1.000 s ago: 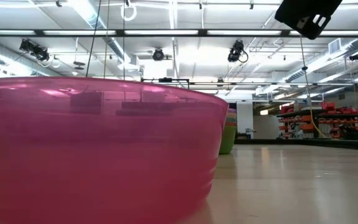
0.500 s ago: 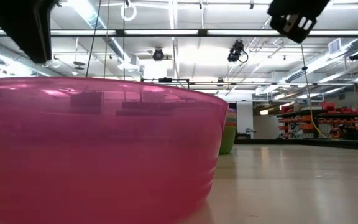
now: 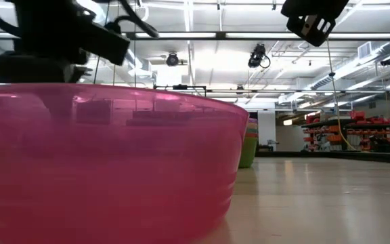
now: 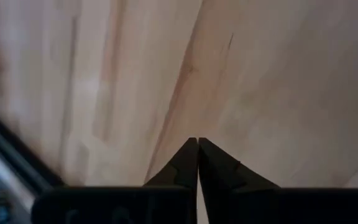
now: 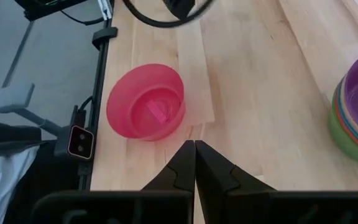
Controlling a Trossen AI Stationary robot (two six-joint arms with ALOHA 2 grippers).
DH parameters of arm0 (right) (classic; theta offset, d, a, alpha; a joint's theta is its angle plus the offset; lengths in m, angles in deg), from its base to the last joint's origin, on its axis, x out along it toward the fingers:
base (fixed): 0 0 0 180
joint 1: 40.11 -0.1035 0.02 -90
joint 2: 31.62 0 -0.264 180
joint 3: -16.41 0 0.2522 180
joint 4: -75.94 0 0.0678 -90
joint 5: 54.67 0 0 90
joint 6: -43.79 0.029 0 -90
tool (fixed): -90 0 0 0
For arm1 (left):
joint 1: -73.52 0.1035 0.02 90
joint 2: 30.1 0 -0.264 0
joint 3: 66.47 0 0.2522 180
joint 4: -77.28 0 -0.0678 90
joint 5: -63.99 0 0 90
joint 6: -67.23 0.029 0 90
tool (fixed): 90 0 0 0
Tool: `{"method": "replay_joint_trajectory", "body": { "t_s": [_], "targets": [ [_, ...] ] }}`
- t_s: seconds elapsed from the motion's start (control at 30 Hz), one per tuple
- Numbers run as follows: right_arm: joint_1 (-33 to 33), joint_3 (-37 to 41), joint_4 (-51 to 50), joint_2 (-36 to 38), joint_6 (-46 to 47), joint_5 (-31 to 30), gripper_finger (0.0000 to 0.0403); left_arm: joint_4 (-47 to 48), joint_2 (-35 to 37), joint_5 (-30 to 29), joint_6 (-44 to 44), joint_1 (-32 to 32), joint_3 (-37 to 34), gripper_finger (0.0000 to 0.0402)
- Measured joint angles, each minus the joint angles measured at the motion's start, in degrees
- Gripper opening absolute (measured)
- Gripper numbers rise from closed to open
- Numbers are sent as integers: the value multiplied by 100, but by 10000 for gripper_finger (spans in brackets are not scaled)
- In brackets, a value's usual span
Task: Nest bowls inside each other
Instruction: Stack the red bowl on top of the violet bowl
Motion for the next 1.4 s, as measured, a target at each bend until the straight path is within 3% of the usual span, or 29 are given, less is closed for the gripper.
{"method": "replay_joint_trajectory", "body": {
  "t_s": [0.17,0.43,0.6,0.83,1.4],
  "targets": [
    [-9,1,-166,-2,102,-30,17,-690,2,495,682,90,185,8],
    [-11,382,-521,-4,643,-266,16,-1548,7,1659,1675,70,1040,42],
    [-11,737,-544,-7,890,-314,16,-1615,7,1704,1681,54,1581,48],
    [-159,1026,-546,-7,1175,-526,21,-2291,-86,2040,1687,32,1631,57],
    [-496,1031,-406,-7,1219,-928,39,-2714,-260,2075,1545,72,1034,136]
  ]
}}
